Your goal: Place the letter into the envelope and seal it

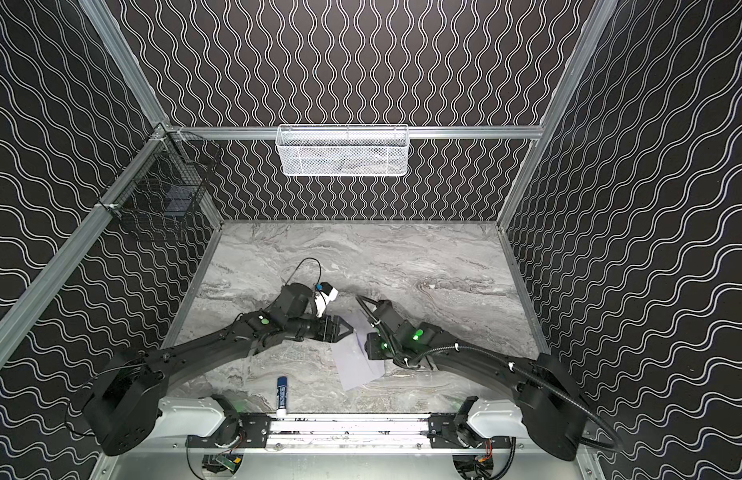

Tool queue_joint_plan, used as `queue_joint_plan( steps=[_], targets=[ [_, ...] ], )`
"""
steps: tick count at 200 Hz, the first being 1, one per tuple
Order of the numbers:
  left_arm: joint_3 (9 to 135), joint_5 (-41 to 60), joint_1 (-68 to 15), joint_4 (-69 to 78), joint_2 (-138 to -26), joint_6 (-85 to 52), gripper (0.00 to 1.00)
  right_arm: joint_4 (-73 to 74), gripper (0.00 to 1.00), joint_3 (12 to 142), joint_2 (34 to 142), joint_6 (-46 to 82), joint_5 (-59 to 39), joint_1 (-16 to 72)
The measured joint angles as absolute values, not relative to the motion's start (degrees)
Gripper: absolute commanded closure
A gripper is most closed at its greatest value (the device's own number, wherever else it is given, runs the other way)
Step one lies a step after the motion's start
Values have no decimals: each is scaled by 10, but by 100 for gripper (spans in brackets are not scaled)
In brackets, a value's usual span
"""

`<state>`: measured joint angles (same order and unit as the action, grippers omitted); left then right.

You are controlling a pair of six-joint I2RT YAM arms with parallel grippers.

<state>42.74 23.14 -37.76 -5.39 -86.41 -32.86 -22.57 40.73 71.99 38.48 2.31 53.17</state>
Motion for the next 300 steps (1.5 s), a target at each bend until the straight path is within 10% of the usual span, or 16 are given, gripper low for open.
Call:
queue_joint_plan(
  steps=[151,300],
  targets=[
    [509,249,-345,-97,-1032,-284,31,-248,47,374,814,438,157,621],
    [388,309,-354,20,-1009,-301,32,-243,47,361,807,407,188,513]
  ],
)
